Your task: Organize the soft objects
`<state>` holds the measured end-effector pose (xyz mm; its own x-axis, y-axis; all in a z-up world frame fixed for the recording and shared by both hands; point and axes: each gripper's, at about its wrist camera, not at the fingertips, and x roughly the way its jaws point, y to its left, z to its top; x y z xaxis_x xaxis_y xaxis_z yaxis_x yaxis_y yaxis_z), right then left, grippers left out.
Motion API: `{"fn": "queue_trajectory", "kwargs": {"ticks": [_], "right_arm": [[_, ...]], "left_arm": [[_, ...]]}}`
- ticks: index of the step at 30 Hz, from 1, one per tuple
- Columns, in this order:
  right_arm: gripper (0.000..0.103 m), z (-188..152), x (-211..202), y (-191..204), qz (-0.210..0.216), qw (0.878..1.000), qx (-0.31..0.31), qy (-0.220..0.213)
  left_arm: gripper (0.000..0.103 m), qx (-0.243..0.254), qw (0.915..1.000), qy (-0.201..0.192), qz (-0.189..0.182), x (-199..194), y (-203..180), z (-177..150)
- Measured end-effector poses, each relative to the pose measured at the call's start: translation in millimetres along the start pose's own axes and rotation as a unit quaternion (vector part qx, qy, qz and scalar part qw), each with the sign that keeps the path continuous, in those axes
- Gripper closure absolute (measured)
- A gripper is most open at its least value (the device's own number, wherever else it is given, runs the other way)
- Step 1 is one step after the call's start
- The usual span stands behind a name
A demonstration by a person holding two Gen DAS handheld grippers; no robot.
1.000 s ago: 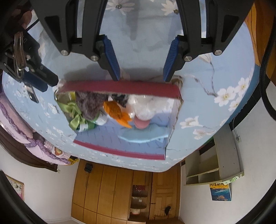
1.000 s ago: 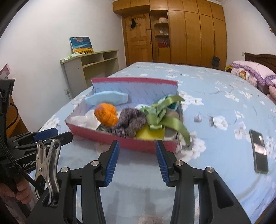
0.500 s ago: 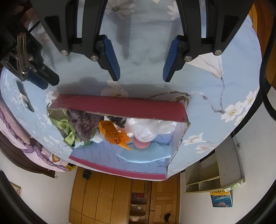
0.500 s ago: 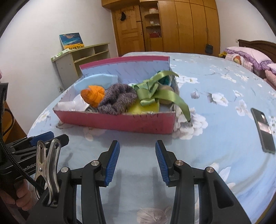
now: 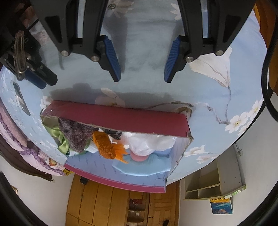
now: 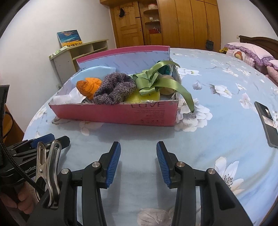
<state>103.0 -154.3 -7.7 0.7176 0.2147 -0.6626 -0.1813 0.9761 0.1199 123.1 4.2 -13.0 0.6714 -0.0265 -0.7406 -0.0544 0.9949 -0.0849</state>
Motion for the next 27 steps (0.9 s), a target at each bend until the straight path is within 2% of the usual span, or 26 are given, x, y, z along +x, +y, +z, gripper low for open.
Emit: {"fn": "queue_trajectory", "kwargs": {"ticks": [27], "right_arm": [[0.059, -10, 14, -2, -0.009, 1.000, 0.008, 0.025]], "left_arm": [[0.043, -0.010, 0.9999, 0.011, 0.005, 12, 7, -7]]}}
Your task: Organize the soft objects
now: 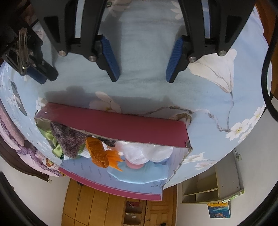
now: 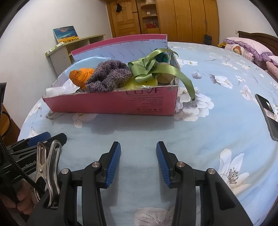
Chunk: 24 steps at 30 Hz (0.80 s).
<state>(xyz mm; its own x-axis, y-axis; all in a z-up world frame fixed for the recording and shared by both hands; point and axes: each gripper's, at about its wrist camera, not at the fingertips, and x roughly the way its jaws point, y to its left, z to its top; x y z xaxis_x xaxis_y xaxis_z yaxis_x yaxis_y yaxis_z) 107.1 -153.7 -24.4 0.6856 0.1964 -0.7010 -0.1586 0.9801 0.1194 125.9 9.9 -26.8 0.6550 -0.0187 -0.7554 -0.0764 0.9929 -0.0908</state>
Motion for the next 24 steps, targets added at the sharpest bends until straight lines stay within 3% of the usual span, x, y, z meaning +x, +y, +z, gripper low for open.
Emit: {"fn": "queue_trajectory", "kwargs": {"ticks": [24], "right_arm": [[0.059, -2.8, 5.4, -2.0, 0.000, 1.000, 0.006, 0.008]], "left_arm": [[0.040, 0.006, 0.9999, -0.004, 0.010, 0.8, -2.6, -1.5]]}}
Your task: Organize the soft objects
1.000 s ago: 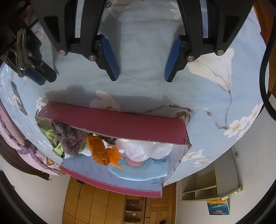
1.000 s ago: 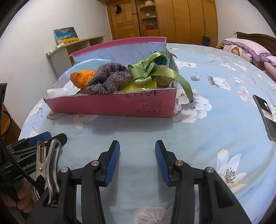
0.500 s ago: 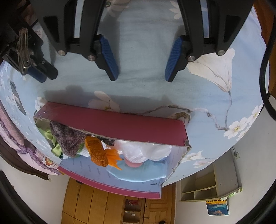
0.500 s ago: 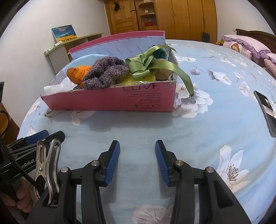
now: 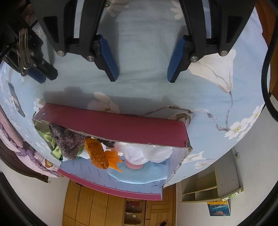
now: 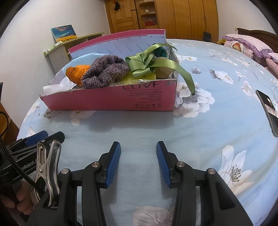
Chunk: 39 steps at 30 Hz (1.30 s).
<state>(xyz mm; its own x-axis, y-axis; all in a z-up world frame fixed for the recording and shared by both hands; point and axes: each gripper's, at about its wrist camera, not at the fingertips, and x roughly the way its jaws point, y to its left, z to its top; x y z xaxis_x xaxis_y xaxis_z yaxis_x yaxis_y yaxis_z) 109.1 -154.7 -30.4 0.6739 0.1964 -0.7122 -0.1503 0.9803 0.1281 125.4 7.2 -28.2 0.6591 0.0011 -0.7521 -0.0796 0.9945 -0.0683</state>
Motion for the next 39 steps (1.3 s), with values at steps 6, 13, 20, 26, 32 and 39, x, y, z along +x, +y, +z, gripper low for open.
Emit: {"fn": "queue_trajectory", "kwargs": {"ticks": [6, 13, 20, 26, 32, 39], "right_arm": [[0.059, -1.5, 0.4, -0.3, -0.001, 1.000, -0.001, -0.001], [0.059, -2.0, 0.4, -0.5, -0.001, 1.000, 0.000, -0.001], [0.059, -2.2, 0.6, -0.7, -0.001, 1.000, 0.000, -0.001], [0.059, -2.1, 0.8, -0.8, -0.001, 1.000, 0.000, -0.001], [0.059, -2.4, 0.9, -1.2, 0.001, 1.000, 0.000, -0.001], [0.059, -3.9, 2.4, 1.1, -0.006, 1.000, -0.006, -0.002]], "left_arm": [[0.040, 0.001, 1.0000, -0.003, 0.001, 0.2, -0.3, -1.5], [0.040, 0.002, 1.0000, -0.004, 0.002, 0.1, -0.7, -2.5], [0.040, 0.002, 1.0000, -0.004, 0.002, 0.1, -0.7, -2.5], [0.039, 0.002, 1.0000, -0.005, 0.004, 0.4, -1.0, -2.7], [0.039, 0.007, 0.9999, -0.010, 0.012, -0.7, -2.3, -5.1], [0.039, 0.004, 0.9999, -0.015, 0.006, 0.6, 0.1, -7.3]]}}
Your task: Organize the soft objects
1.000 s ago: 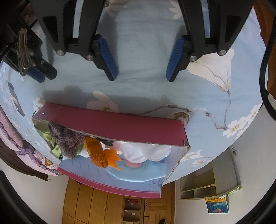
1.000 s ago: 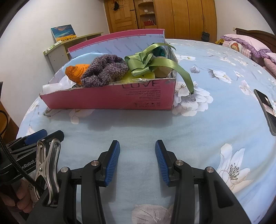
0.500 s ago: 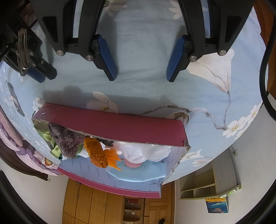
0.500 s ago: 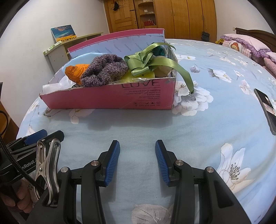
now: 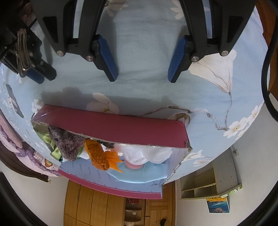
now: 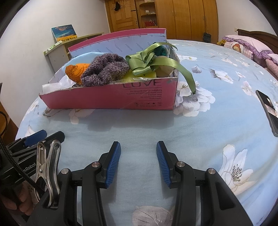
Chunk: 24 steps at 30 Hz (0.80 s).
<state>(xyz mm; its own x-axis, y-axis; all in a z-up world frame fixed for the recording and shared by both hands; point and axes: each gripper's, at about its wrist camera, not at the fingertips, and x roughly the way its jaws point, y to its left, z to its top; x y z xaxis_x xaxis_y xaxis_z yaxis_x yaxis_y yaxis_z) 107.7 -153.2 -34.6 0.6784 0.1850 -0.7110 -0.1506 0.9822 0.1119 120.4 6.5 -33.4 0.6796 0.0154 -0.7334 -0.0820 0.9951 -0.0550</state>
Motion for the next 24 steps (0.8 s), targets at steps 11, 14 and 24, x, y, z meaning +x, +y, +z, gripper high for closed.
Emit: {"fn": "queue_trajectory", "kwargs": {"ticks": [11, 14, 24], "right_arm": [[0.058, -4.4, 0.8, 1.5, 0.000, 1.000, -0.001, -0.008], [0.058, -5.4, 0.3, 1.8, -0.003, 1.000, -0.004, -0.010], [0.057, -7.1, 0.2, 4.2, -0.005, 1.000, -0.007, -0.014]], "left_arm": [[0.036, -0.006, 0.9998, -0.013, -0.014, 0.7, 8.3, -5.0], [0.032, -0.004, 0.9997, -0.014, -0.018, 1.4, 8.4, -6.3], [0.031, 0.001, 0.9996, -0.019, -0.020, 1.6, 4.6, -9.3]]}}
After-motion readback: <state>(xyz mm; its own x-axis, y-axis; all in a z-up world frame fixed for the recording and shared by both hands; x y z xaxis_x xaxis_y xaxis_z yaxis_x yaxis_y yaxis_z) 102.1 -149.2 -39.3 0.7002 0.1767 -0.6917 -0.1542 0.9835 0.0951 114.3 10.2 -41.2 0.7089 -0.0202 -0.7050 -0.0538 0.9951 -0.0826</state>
